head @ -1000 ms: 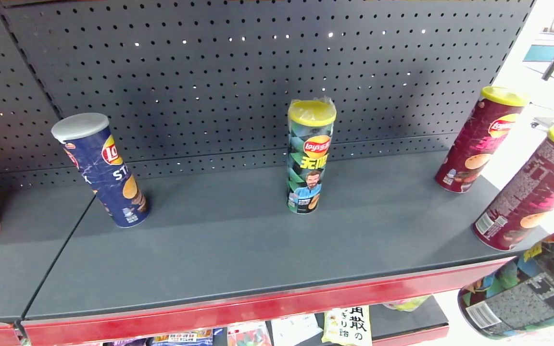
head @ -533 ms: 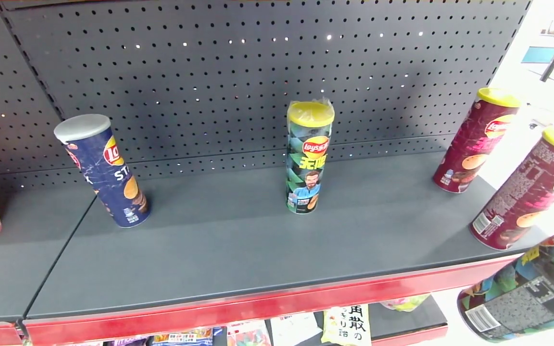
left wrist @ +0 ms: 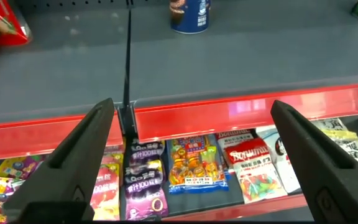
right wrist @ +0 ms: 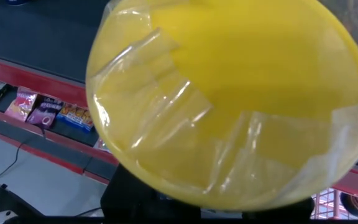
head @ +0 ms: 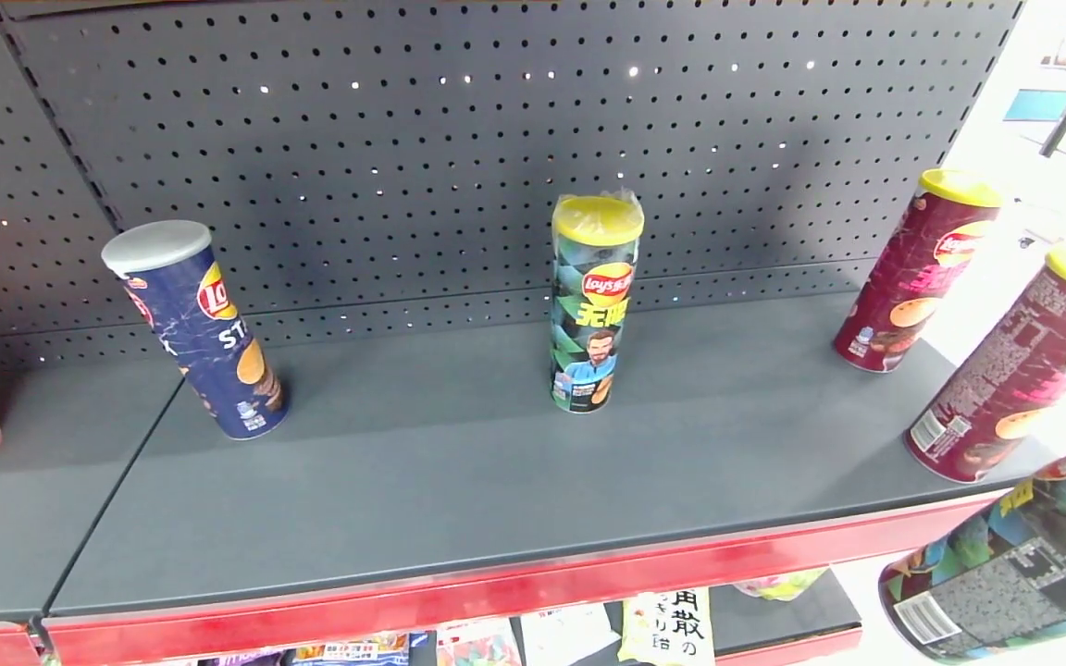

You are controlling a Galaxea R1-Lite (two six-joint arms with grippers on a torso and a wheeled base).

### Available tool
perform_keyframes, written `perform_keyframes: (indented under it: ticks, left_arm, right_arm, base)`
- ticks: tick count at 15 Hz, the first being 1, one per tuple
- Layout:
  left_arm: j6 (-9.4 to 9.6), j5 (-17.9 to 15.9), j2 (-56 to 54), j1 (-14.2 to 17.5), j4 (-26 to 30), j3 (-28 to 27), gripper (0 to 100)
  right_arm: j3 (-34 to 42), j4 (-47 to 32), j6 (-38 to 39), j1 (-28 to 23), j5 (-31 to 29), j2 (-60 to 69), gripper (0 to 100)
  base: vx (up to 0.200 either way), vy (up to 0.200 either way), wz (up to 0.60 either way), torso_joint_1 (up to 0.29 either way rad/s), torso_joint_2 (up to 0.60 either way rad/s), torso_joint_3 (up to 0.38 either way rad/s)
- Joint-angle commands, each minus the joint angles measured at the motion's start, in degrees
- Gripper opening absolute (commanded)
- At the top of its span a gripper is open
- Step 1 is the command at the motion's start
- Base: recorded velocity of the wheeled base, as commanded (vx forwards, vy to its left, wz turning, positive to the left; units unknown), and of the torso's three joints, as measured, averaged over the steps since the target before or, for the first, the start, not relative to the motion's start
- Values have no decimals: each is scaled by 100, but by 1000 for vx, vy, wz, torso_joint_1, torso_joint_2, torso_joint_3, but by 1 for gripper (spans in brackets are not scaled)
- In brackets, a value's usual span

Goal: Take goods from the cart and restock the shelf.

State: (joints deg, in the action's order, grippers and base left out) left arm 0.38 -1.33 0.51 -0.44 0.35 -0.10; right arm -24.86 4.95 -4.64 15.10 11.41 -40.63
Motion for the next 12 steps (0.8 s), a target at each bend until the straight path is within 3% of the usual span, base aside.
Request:
perform_keyframes:
  ticks: [1, 3, 4, 5, 6, 7, 8, 9, 10, 11, 12]
  left_arm:
    - [6, -17, 72, -18, 0, -8, 100]
    - [15, -17, 151, -35, 0, -8, 100]
    - [173, -140, 125, -35, -9, -87, 100]
    - [138, -394, 713, -88, 0, -948, 100]
    - [-284, -482, 2269, -167, -27, -2478, 100]
    - [-548, -676, 3245, -229, -71, -3761, 100]
    - [-512, -1212, 4001, -492, -97, -4367, 100]
    - [-152, -1941, 4545, -897, -185, -4552, 100]
    - [68, -2196, 4783, -1090, -202, -4569, 100]
    - [577, -2557, 5714, -1538, -352, -4710, 100]
    - [639, -2583, 6400, -1960, -677, -4903, 100]
  right_arm:
    - [60, 6, -1, 1, 2, 20, 0]
    - [86, 6, -1, 1, 2, 38, 0]
    - [69, 6, -1, 1, 2, 29, 0]
    - [25, 15, -1, 1, 2, -6, 0]
    - [16, 15, -1, 1, 2, -24, 0]
    - [-2, 24, -1, 1, 2, -68, 0]
    - [-46, 32, -1, 1, 2, -94, 0]
    - [-177, 32, 7, 1, 2, -200, 0]
    - [-213, 32, 7, 1, 10, -226, 0]
    - [-292, 32, 7, 1, 19, -323, 0]
    - [-336, 32, 7, 28, 63, -367, 0]
  base:
    - [0, 0, 0, 0, 0, 0]
    - [0, 0, 0, 0, 0, 0]
    - [0, 0, 0, 0, 0, 0]
    - [0, 0, 0, 0, 0, 0]
    - [0, 0, 0, 0, 0, 0]
    - [0, 0, 0, 0, 0, 0]
    - [0, 0, 0, 0, 0, 0]
    - [0, 0, 0, 0, 0, 0]
    - [0, 0, 0, 0, 0, 0]
    - [0, 0, 0, 0, 0, 0]
    - [0, 0, 0, 0, 0, 0]
